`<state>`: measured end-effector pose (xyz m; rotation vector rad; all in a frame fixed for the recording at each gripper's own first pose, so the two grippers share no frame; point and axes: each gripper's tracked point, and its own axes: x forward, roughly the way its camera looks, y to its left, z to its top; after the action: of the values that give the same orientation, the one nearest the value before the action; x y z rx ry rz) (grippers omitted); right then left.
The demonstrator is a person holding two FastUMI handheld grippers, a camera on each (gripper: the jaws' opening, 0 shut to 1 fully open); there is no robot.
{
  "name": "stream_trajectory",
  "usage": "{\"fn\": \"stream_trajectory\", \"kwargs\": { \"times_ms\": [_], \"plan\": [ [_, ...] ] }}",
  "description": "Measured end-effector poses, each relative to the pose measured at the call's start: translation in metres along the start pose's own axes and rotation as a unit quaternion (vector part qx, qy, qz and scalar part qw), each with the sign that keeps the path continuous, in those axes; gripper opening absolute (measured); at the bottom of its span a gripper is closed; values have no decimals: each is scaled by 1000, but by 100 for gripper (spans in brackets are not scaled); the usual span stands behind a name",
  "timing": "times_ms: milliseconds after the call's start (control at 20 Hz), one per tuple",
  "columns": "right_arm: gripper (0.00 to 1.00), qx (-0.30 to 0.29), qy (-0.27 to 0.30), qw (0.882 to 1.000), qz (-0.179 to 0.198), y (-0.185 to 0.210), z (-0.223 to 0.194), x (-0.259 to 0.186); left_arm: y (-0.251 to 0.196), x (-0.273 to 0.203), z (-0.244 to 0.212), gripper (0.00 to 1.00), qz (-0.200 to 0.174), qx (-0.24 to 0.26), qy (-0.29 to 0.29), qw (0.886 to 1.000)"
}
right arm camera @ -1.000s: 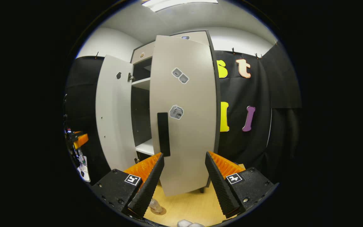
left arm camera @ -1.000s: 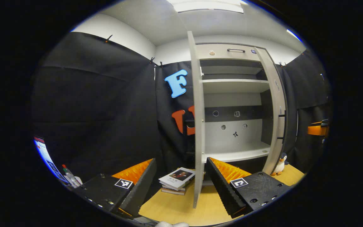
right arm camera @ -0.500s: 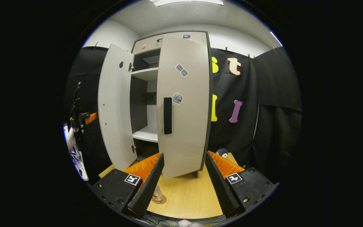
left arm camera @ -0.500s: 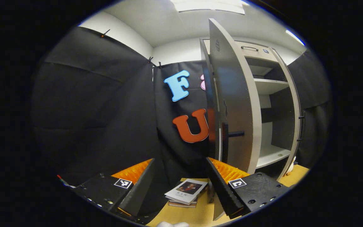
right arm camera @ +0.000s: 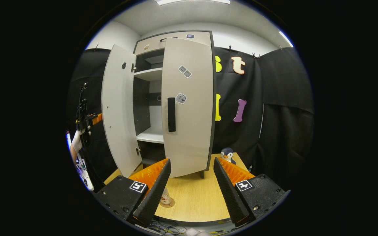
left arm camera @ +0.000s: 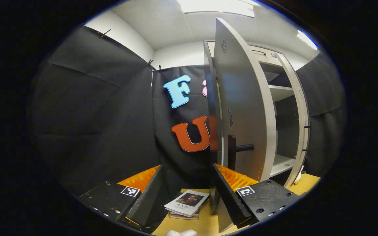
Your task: Grasp the bottle in the cabinet with the left hand and place it on the coaster, then close the right door with the right hand and the left door with the left hand.
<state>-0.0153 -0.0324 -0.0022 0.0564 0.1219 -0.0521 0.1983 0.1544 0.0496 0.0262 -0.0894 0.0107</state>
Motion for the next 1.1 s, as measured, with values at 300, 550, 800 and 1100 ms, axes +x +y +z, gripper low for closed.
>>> {"fn": "stream_trajectory", "kwargs": {
  "times_ms": [300, 550, 800, 1100],
  "plan": [
    [81, -4, -2, 1000, 26, -1, -2, 5, 4, 1, 2, 94, 24, 2, 1, 1000],
    [81, -7, -6, 999, 43, -20, -2, 10, -2, 1, 5, 91, 23, 16, 9, 1000],
    [81, 0, -5, 998, 56, -54, -4, 17, -62, -10, 6, 90, 15, 3, 8, 1000],
    [81, -8, 3, 997, 72, -91, 6, 32, -119, -2, 5, 91, 6, -19, 17, 1000]
  ]
}}
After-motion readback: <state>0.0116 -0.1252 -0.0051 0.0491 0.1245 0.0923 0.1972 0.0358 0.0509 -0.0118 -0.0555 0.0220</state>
